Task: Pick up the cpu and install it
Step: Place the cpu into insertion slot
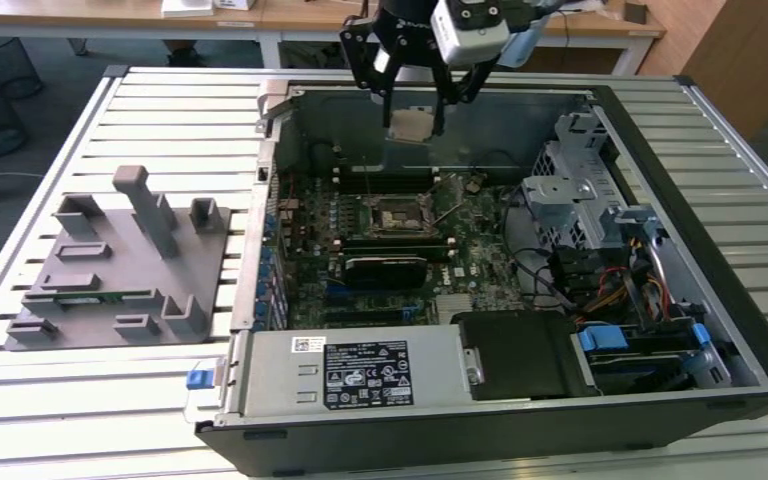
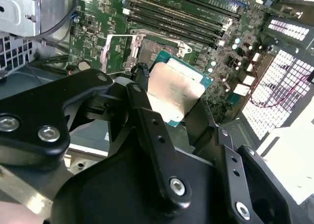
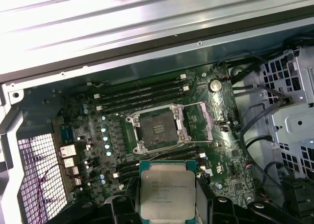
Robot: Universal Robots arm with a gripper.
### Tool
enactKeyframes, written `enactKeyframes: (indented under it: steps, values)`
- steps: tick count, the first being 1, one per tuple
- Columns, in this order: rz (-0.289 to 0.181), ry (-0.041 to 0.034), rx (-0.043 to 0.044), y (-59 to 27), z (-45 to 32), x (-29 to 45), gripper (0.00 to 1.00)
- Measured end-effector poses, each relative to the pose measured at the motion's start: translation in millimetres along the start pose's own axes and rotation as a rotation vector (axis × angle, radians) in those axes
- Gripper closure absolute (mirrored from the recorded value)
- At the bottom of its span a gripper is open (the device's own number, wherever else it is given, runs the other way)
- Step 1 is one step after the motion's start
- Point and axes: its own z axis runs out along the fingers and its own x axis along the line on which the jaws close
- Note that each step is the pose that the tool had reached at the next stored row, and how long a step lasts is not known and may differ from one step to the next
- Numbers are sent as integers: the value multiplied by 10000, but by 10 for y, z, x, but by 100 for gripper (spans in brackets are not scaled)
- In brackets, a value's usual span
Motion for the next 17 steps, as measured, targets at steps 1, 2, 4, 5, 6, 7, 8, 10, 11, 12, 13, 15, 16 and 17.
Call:
enactKeyframes:
  steps: [1, 2, 4, 5, 6, 7, 8, 10, 11, 12, 13, 15, 16, 17]
  values:
    - [76, -2, 1, 0, 2, 0, 46]
    - [152, -4, 2, 0, 4, 0, 46]
    - [301, -9, 4, 0, 7, 0, 46]
    - [387, -11, 6, 0, 8, 0, 46]
    - [472, -14, 6, 0, 10, 0, 46]
    - [587, -17, 9, 0, 11, 0, 46]
    - [701, -21, 11, 0, 13, 0, 46]
    - [948, -29, 16, 0, 15, 0, 46]
    - [1066, -32, 18, 1, 16, 1, 46]
    - [1185, -36, 21, 2, 17, 1, 46]
    - [1304, -39, 24, 3, 18, 1, 46]
    - [1510, -45, 27, 5, 21, 2, 46]
    - [1606, -48, 30, 5, 21, 2, 46]
    - [1699, -50, 31, 6, 22, 2, 46]
